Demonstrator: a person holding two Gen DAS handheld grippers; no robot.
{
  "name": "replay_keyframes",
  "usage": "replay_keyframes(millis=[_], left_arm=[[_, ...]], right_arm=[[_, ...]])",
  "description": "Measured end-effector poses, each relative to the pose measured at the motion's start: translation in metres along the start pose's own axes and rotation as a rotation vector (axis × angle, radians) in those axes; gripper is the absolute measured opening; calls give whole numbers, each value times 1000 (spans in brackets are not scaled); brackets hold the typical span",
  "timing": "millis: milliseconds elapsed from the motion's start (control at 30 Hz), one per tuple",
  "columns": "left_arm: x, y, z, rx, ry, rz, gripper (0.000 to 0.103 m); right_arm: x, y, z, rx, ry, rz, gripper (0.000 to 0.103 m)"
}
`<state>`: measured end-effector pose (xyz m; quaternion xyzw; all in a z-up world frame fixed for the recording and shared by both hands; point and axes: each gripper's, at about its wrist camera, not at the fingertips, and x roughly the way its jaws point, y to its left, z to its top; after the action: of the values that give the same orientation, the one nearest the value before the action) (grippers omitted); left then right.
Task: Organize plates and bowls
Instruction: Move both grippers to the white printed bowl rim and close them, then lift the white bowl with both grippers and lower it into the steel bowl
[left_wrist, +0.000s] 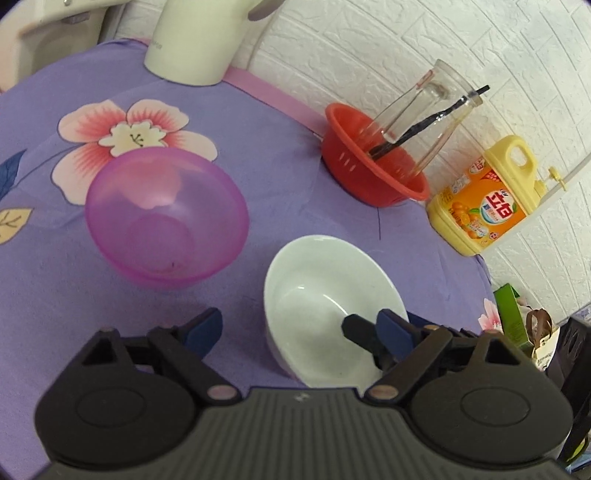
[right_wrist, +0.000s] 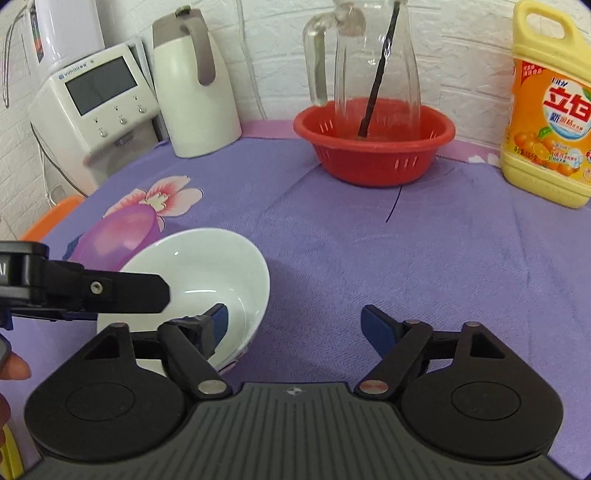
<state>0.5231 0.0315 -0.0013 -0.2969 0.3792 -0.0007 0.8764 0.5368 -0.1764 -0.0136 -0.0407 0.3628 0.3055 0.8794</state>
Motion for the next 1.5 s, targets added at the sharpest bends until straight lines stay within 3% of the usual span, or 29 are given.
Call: replay_keyframes(millis=[33,133,300,333,367,400,433,533,1033,1200,1500], left_arm=[[2,0,-1,-5,5,-1,74],[6,-2,-3,-11,4,7,72],[13,-3,-1,-18,-6,19,71],[15,-3,-2,-21,-7,19,66],[16,-3,-2,-15,-13,23,62],[18,-4,-2,-5,-9,21,48],[19,-4,-2,-9,-2,7,42],[20,-8,-3,25,-6,35,35],[-9,-10,-15,62,17,13,35],[-28,-23,-31,84,32,-30,35],[-77,-42,-79,109,79,-154,35]], right_arm=[[2,2,-1,0,3,3,103],[4,8,-3,-12,-18,-17,103],[6,10,-4,2,-40,-13,89],[6,9,-4,5,-48,-6,83],[6,9,-4,12,-53,12,69],[7,9,-5,20,-55,33,63],[7,11,-6,13,-54,47,58],[7,19,-7,-7,-47,69,46],[-17,34,-15,-23,-43,60,47],[-47,35,-27,7,-45,33,47],[-125,54,-63,13,-44,-99,47]])
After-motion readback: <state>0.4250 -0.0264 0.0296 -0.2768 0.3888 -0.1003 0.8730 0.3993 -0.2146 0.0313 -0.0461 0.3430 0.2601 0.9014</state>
